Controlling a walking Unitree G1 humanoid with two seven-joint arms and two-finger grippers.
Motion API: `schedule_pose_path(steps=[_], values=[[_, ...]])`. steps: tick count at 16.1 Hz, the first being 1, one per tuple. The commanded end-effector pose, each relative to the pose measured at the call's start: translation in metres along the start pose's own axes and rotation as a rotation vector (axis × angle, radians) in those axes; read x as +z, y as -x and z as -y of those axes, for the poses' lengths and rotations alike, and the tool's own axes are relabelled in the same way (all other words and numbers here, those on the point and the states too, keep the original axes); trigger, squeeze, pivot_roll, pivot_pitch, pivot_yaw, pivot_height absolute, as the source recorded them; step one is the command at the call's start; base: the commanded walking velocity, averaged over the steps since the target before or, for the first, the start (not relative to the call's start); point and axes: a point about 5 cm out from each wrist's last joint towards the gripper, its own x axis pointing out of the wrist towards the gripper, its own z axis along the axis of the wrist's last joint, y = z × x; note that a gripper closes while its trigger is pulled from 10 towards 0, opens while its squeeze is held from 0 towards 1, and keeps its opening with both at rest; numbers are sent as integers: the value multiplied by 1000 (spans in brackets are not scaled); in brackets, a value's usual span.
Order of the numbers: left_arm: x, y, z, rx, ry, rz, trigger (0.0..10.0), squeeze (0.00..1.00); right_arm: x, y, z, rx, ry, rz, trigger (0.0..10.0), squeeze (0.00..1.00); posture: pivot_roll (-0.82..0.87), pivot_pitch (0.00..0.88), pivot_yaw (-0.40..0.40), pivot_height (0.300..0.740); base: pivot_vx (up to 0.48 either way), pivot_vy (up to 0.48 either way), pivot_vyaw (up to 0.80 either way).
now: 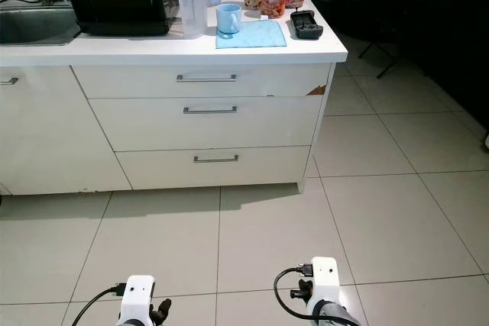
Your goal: Kitchen organization
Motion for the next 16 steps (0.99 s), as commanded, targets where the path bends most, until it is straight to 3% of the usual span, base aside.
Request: schedule_pose_path(steps=[1, 6, 8, 16], values=[[0, 0, -2, 13, 1, 4, 10000, 0, 3, -1, -2, 12, 14, -6, 10000, 0, 47, 0, 0, 740, 0, 0, 0], [0, 0, -2, 13, 1, 4, 10000, 0, 3, -1, -2, 12, 14, -6, 10000, 0, 47, 0, 0, 740, 0, 0, 0], [-4, 2, -10, 63, 54, -12, 10000, 0, -7, 0, -12, 47, 45, -34, 10000, 0, 66, 0, -1, 740, 0, 0, 0], [-2, 1, -8, 69, 71, -4, 10000, 0, -7, 0, -11, 37, 33, -30, 10000, 0, 60, 10, -2, 740, 0, 0, 0]])
